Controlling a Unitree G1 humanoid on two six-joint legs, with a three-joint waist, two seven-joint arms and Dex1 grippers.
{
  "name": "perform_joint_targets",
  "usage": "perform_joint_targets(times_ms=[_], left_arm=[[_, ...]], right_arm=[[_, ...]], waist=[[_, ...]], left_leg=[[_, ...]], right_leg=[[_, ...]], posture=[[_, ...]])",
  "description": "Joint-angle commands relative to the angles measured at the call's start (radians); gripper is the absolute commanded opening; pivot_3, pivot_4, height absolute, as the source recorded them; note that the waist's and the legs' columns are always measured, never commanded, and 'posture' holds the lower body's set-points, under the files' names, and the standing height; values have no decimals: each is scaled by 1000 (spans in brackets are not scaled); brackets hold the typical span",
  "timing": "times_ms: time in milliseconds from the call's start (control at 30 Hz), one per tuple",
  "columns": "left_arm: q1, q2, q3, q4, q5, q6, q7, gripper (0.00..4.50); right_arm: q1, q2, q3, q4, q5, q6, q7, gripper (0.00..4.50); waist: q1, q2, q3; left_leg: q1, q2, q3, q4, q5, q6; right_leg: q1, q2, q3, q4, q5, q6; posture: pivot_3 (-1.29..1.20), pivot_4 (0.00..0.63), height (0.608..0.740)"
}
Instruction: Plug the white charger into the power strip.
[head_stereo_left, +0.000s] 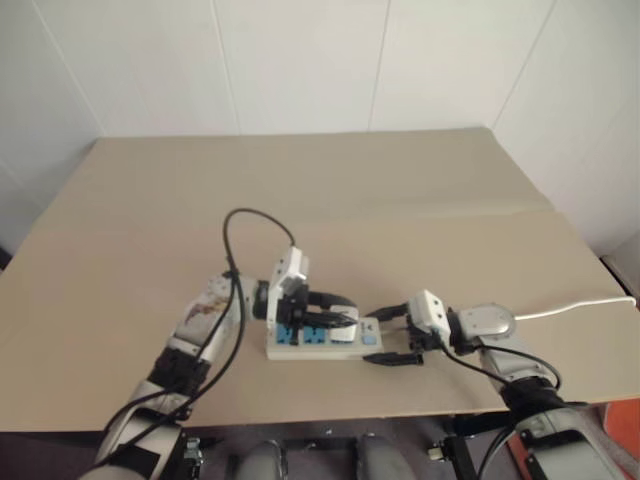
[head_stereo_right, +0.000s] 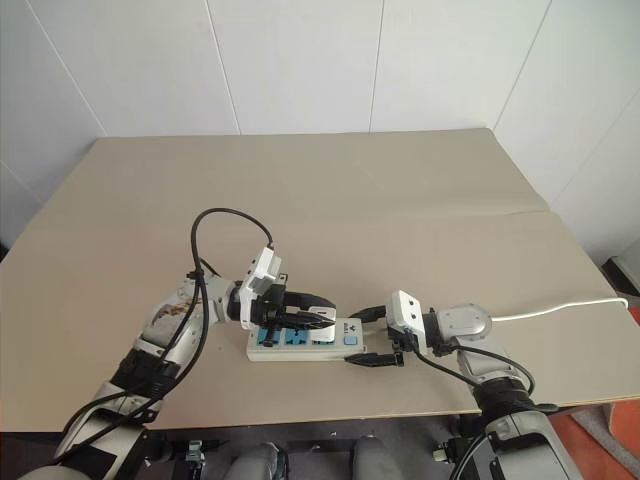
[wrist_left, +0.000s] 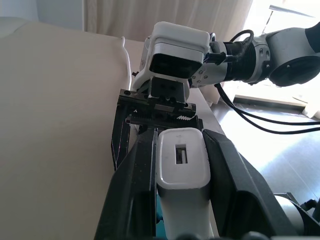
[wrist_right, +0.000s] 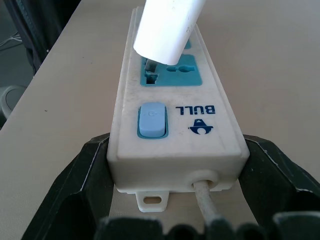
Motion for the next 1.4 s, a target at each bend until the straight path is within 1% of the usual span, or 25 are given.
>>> perform_joint_targets(times_ms=[33, 133, 233, 433, 600, 867, 1033, 1267, 1400], left_arm=[[30, 10, -27, -2, 36, -2, 3, 1055], [47, 18, -23, -25, 41, -3, 18, 1055], [60, 18, 3, -63, 6, 34, 38, 1055], [94, 29, 20, -101, 4, 12, 49, 1055], [78, 33, 7, -34, 40, -41, 32, 1055], [34, -9, -11, 64, 47, -79, 15, 1055], [38, -11, -29, 71, 54, -86, -11, 1055], [64, 43, -57, 46, 82, -130, -69, 1055], [75, 36, -43, 49, 79, -148, -50, 1055]], right_arm=[[15, 6, 28, 16, -39, -4, -4, 3414], [17, 6, 28, 16, -38, -5, -3, 3414], [18, 6, 27, 17, -37, -7, -3, 3414], [17, 9, 27, 18, -34, -10, 1, 3414], [8, 14, 28, 28, -38, -14, 2, 3414], [10, 15, 30, 27, -41, -13, -2, 3414], [21, 10, 28, 17, -40, -12, -5, 3414], [22, 9, 25, 13, -40, -9, -7, 3414], [17, 11, 26, 15, -40, -9, -5, 3414]], waist=[[0, 0, 0], [0, 0, 0], [0, -1, -1], [-3, -1, -1], [-4, -1, -1], [-3, -3, -3], [-2, -3, -3], [-8, -2, -3], [-12, -2, -3]], left_leg=[[0, 0, 0, 0, 0, 0], [0, 0, 0, -1, 0, 0], [1, 0, -1, -2, 0, 0], [2, 1, -1, -4, 0, 0], [2, 1, -1, -5, 0, 0], [3, 1, 0, -5, 0, 0], [5, 1, 0, -5, 0, 0], [9, 3, -1, -7, -2, -1], [9, 3, -1, -7, -2, 0]], right_leg=[[0, 0, 0, 0, 0, 0], [0, 0, 0, -1, 0, 0], [0, 0, 1, -1, 0, 0], [0, 0, 1, -3, 0, 0], [0, 0, 1, -4, 0, 0], [3, 1, 1, -5, 0, 0], [6, 1, 0, -6, 0, 0], [12, 1, -1, -13, 0, 0], [12, 2, -1, -13, 0, 0]], posture=[[0, 150, 740], [0, 150, 740], [0, 150, 740], [0, 150, 740], [0, 150, 740], [0, 150, 740], [0, 150, 740], [0, 150, 740], [0, 150, 740]])
